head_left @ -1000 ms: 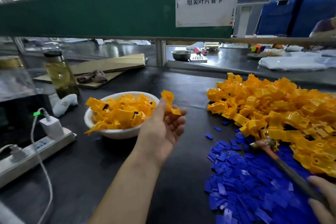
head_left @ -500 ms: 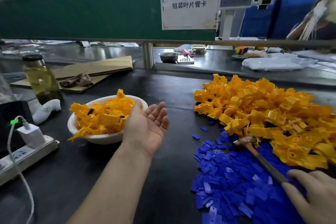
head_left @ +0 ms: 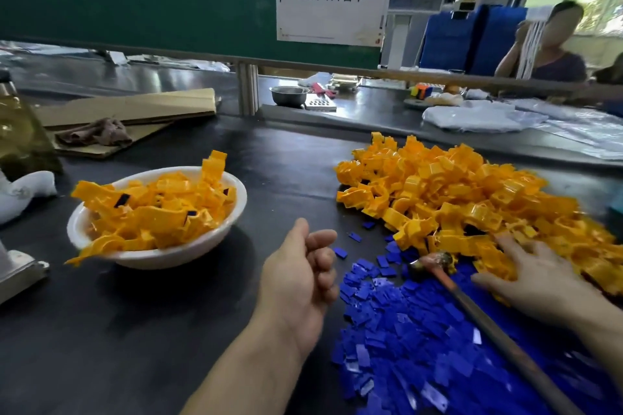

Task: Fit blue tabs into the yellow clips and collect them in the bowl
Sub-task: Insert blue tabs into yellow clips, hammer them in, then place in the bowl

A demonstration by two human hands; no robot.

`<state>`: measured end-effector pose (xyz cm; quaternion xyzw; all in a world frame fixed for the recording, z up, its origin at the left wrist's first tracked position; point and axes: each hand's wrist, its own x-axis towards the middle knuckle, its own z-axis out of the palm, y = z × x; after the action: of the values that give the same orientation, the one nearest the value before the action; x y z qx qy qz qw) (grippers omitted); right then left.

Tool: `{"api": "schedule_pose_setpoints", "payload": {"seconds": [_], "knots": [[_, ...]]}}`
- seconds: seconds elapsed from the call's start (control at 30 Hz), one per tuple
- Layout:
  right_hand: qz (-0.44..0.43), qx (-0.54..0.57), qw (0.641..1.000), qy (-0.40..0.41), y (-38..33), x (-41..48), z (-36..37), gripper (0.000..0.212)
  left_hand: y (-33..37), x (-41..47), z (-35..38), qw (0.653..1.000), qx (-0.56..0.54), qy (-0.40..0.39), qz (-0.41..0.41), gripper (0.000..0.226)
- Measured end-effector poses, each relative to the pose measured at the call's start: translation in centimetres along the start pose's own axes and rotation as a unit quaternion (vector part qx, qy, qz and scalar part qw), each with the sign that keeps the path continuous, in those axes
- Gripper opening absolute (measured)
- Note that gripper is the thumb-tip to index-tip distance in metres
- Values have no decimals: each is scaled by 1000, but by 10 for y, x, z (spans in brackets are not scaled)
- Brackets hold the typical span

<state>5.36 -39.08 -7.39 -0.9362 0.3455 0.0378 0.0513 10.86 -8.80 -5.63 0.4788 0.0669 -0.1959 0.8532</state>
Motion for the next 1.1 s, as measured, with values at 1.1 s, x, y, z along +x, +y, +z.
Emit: {"api": "schedule_pose_setpoints", "payload": {"seconds": [1.1], "knots": [[-186,418,886,-76,-38,-180,-14,22,-48,-30,25,943,155,-295,6,21]]}}
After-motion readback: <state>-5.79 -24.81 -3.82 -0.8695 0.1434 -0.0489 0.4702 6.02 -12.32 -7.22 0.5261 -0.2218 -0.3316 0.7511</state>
